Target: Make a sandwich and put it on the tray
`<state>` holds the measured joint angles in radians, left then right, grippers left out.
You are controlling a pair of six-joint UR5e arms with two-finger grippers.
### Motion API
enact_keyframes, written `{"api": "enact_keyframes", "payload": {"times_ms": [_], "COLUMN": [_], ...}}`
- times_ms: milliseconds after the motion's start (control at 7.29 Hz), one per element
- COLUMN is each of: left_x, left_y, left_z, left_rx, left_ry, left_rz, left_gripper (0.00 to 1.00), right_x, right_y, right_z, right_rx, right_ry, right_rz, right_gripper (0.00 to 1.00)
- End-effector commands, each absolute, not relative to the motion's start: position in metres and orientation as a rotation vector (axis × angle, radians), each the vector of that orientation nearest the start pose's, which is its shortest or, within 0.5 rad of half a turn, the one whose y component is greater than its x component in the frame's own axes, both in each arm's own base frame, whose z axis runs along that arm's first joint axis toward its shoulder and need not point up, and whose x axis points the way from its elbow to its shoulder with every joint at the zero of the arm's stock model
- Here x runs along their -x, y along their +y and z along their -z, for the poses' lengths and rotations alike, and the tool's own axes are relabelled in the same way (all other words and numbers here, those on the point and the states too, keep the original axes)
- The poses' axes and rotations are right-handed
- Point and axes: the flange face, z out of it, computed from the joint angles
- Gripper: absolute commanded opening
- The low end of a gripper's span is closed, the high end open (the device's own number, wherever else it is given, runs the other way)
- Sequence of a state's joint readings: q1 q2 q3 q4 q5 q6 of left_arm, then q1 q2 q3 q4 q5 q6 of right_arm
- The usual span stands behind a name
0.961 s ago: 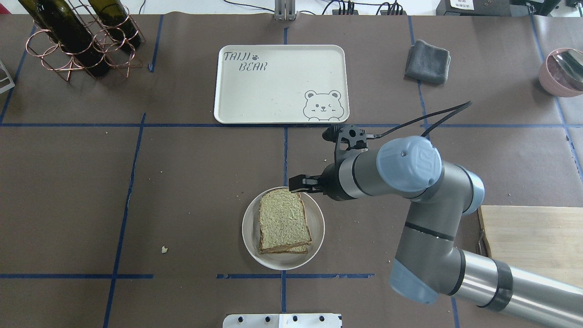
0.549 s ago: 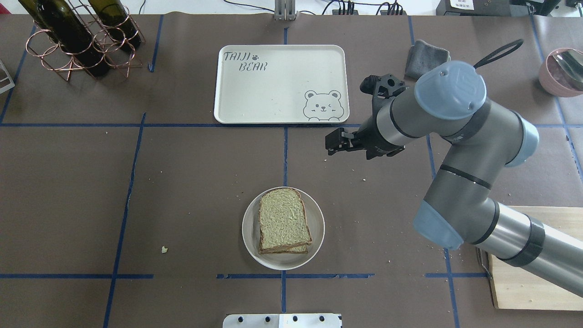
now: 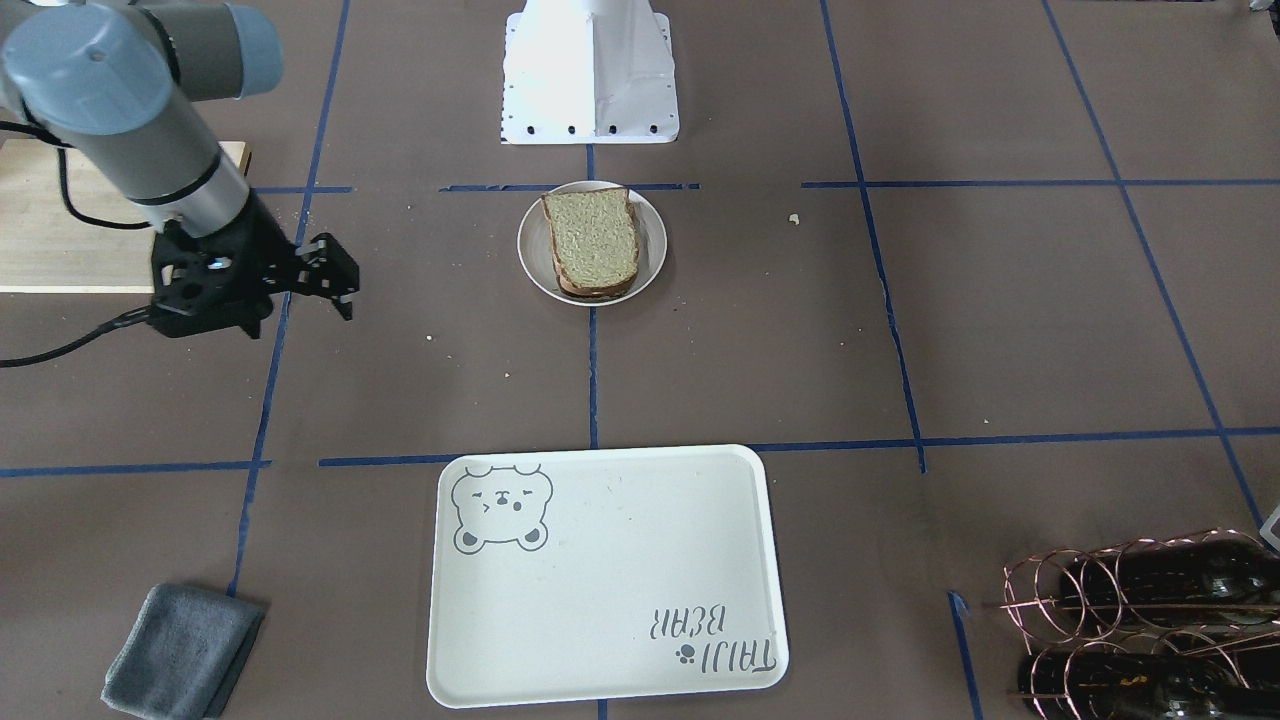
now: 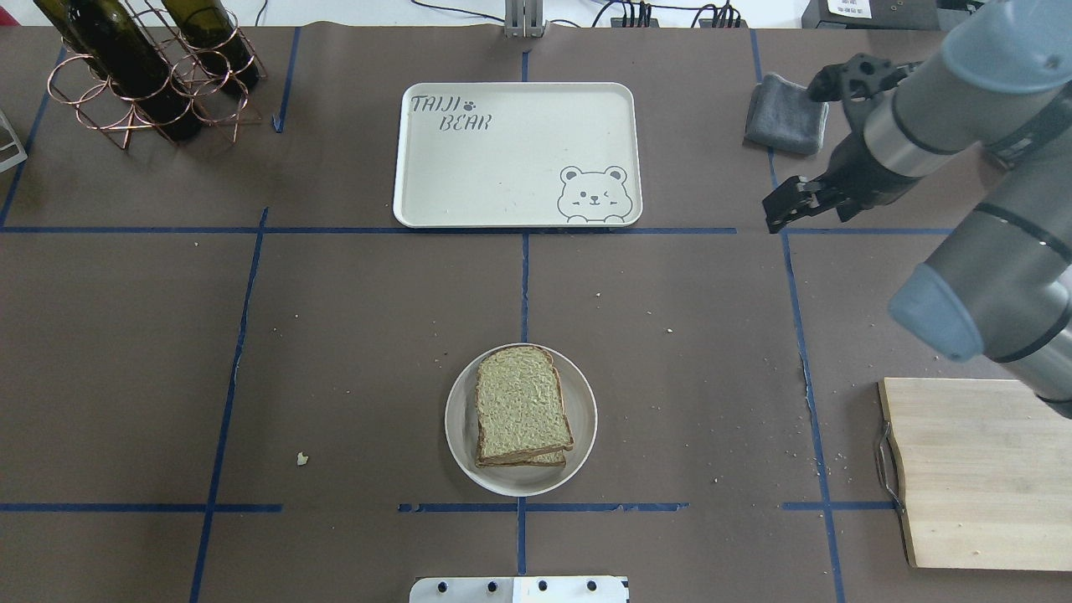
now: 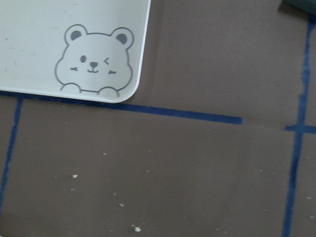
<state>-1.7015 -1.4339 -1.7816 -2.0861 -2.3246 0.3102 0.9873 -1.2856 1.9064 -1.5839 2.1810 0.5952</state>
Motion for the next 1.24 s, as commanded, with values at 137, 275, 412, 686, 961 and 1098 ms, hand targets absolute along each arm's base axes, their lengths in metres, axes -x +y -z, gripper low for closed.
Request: {"api": "enact_keyframes", "payload": {"times_ms": [137,275,412,686,961,1098], "left_x": [0.073,0.026,-0.008,-0.111,-0.209,-0.249], "left_y": [-0.448,-0.448,-0.442,-0.436,-0.420,-0.410], "left_z": [-0.532,-0.488,-0.465,-0.414,-0.385,-0.369], "left_rx": [-0.716,-0.733,-0.725,-0.558,-0.454,-0.379], "left_ry": [0.883,0.918,0.984,1.117,1.092,1.135], "left_rz": [-0.315,-0.403,-0.494,-0.456,-0.236,-0.171], "left_gripper": [1.00,1.00,1.00,1.00,1.00,1.00], "right_x": [0.053,0.000,-0.041,-0.075,-0.078,-0.078], "right_y": [-0.500,-0.478,-0.449,-0.385,-0.382,-0.382], "right_z": [-0.490,-0.528,-0.562,-0.625,-0.632,-0.639], "right_rx": [-0.199,-0.164,-0.116,-0.065,-0.053,-0.037], "right_ry": [-0.741,-0.716,-0.708,-0.700,-0.706,-0.706], "right_rz": [0.310,0.277,0.177,0.209,0.192,0.187], "right_gripper": [1.00,1.00,1.00,1.00,1.00,1.00]}}
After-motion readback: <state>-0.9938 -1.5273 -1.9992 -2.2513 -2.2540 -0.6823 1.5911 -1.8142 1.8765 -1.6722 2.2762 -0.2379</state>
